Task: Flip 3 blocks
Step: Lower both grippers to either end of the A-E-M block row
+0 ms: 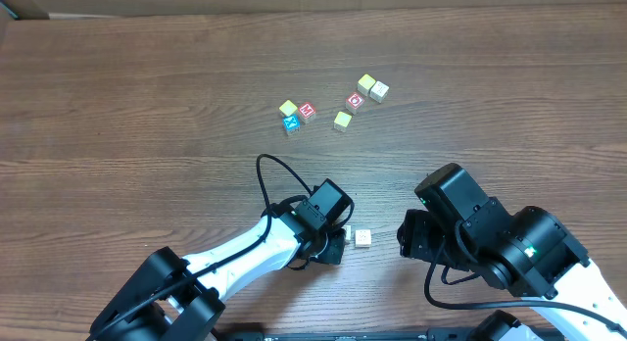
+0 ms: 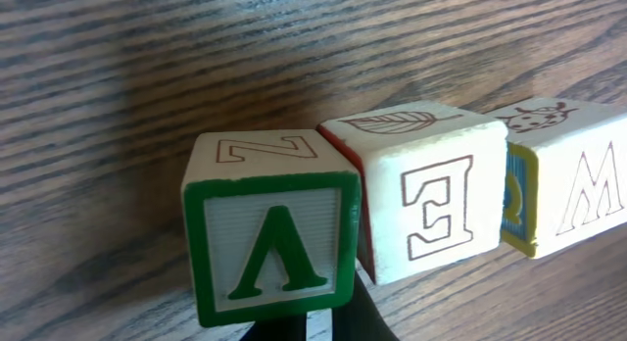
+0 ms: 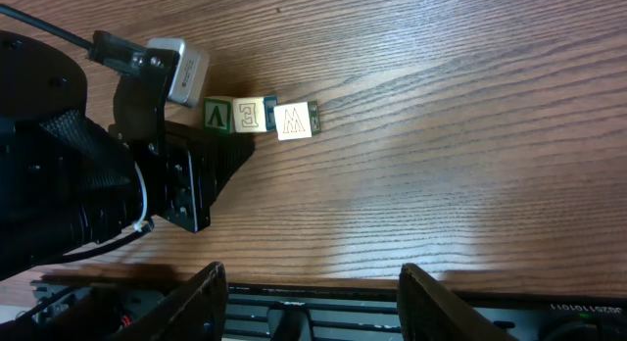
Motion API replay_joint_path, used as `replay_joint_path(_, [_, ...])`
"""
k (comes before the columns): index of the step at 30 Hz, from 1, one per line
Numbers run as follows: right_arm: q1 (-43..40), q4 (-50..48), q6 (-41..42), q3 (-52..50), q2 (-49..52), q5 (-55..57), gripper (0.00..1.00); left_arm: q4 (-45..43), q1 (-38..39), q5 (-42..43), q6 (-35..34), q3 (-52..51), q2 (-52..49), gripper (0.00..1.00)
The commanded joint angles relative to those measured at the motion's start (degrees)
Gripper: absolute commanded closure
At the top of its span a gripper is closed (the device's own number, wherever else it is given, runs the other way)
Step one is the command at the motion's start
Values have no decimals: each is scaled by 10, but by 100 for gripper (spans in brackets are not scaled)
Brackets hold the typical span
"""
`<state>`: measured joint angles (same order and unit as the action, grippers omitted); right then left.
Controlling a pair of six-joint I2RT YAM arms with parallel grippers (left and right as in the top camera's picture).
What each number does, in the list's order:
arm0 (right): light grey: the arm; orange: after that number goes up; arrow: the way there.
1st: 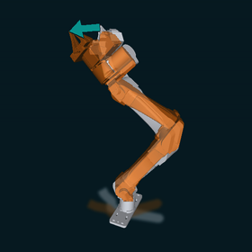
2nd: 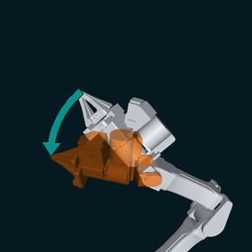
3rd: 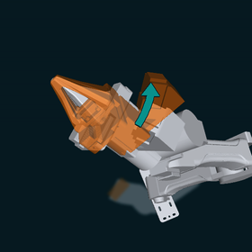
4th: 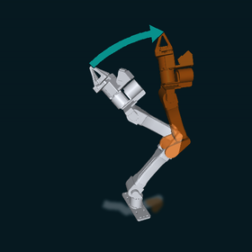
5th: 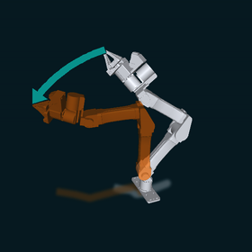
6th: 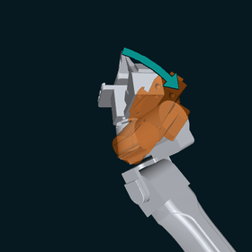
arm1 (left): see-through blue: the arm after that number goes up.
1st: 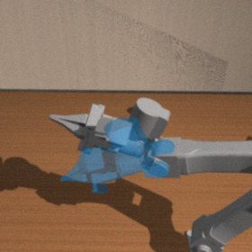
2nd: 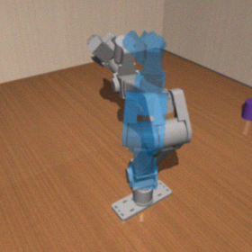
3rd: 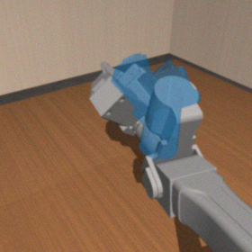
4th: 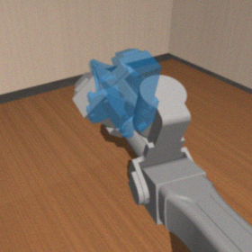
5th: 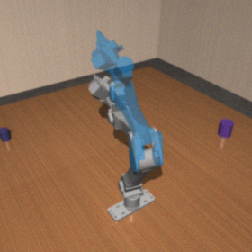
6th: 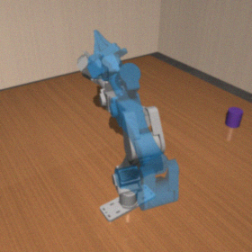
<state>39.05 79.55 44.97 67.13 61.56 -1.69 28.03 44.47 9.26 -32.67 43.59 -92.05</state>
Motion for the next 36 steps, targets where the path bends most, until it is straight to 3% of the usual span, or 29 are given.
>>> replay_joint_path(1, [2,-2,0,4,-2,-1,43,3,-6,-14,5,-7,-20,96])
replay_joint_path(10, [2,-4,0,4,-2,1,43,39,23,-6,5,-5,68,96])
replay_joint_path(15, [2,-8,-2,4,-2,2,32,113,24,-20,3,-5,174,96])
replay_joint_path(17, [2,-8,-17,4,-2,2,41,150,24,-49,-3,-5,213,96])
replay_joint_path(19, [2,-12,-64,4,-2,3,92,189,20,-92,-19,-6,242,92])
replay_joint_path(20, [2,-17,-74,4,-2,3,96,207,15,-113,-23,-6,252,89])
replay_joint_path(26, [2,-53,-55,-12,13,3,96,224,-30,-127,-20,-6,250,83])
replay_joint_path(36, [2,-151,-45,-120,129,5,96,123,-84,-97,37,-6,150,81])
